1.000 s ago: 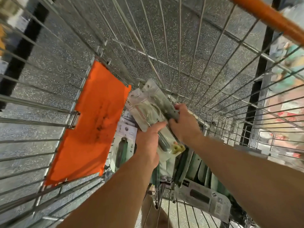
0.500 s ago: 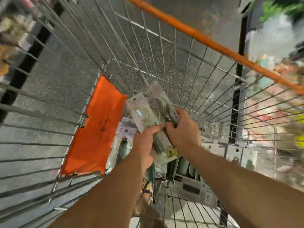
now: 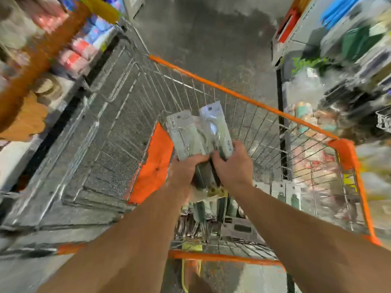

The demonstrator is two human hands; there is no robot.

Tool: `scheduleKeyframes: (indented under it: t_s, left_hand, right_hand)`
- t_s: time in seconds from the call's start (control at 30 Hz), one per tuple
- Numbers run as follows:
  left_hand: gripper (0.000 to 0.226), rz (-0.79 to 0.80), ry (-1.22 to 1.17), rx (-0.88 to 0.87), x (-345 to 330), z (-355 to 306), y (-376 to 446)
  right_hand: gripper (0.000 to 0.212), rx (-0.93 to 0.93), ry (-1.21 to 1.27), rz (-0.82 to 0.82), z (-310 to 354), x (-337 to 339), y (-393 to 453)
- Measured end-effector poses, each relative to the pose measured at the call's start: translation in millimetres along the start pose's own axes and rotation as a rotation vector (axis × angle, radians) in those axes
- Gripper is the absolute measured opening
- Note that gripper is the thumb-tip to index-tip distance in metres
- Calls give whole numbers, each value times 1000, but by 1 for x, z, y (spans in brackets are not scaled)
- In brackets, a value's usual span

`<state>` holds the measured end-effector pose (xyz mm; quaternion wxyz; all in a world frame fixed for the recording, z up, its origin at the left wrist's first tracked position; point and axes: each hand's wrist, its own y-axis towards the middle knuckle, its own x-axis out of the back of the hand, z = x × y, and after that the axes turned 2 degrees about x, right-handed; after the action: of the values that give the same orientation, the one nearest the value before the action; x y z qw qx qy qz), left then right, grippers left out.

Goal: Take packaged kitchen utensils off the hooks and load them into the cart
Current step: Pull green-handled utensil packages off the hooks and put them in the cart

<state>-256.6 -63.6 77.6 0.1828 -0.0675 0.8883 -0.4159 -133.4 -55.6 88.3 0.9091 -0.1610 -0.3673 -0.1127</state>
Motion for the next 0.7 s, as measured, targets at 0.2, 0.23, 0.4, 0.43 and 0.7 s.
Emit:
scheduleKeyframes:
  t_s: [0.2, 0.23, 0.4, 0.43, 0.7]
  left_hand:
    - [25, 94, 81, -132, 7, -36, -88]
    - [29, 117, 84, -156, 5, -44, -105]
    - [18, 225, 156, -279, -19, -74, -189]
    - [12, 256, 164, -291, -25, -76, -206]
    - [24, 525, 312, -346, -90, -46, -324]
  right_hand:
    - [42, -81, 253, -40, 49, 67, -58]
    - [46, -105, 344, -44, 57, 81, -69]
    - [36, -98, 649, -144, 82, 160, -130]
    - [26, -80, 682, -160, 84, 175, -143]
    - [13, -14, 753, -334, 62, 295, -259]
